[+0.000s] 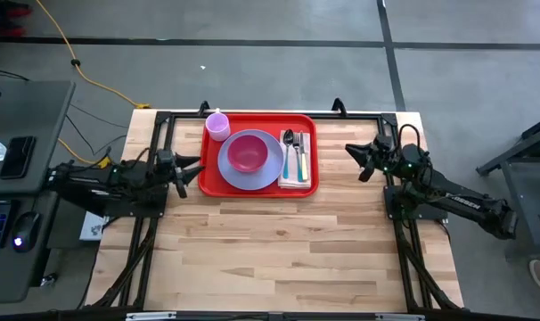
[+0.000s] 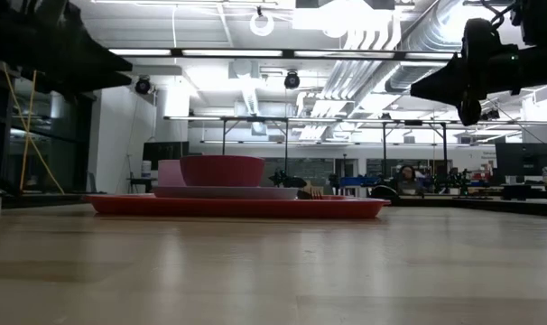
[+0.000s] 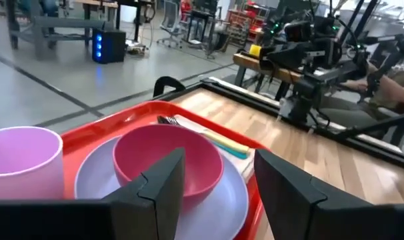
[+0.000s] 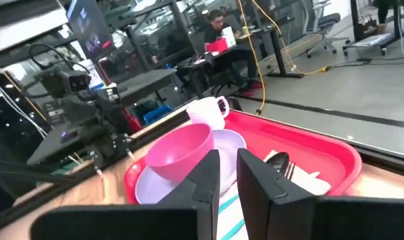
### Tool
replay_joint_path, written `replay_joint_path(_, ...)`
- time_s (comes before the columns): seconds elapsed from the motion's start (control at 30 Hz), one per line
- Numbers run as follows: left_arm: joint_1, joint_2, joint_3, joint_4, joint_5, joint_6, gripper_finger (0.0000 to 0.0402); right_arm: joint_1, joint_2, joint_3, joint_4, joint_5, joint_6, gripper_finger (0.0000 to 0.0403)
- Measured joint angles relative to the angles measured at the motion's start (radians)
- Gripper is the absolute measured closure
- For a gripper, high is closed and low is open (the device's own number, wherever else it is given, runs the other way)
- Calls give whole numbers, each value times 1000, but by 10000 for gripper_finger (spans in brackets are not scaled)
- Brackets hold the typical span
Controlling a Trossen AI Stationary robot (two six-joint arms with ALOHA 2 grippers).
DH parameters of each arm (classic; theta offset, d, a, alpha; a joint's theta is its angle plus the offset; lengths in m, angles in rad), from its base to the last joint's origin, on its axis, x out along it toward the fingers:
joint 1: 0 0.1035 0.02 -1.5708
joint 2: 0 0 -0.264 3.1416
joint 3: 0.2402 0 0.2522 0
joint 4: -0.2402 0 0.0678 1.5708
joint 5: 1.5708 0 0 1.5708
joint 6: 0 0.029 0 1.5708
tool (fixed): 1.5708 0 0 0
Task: Set up tray
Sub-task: Return to Home Position
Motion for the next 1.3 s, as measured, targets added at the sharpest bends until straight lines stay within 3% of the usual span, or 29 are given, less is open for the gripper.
replay_joint_path(0.17,-32,-90,-7,-87,0,-2,190,37,0,0,8,-37,-17,374)
replay_joint_path(0.43,-36,-90,-57,-90,66,-30,190,132,-7,-130,175,-4,44,373)
replay_joint_path(0.63,-36,-90,-56,-115,85,-21,190,151,-7,-109,156,-11,-24,372)
replay_joint_path(0.87,-36,-89,-56,-208,155,-59,190,141,-8,-109,132,-166,-28,374)
replay_joint_path(1.1,-35,-91,-32,-219,85,-32,190,140,-38,-109,131,-105,-71,371)
replay_joint_path(1.3,-35,-90,-19,-235,83,-23,190,141,-76,-108,104,-71,-80,373)
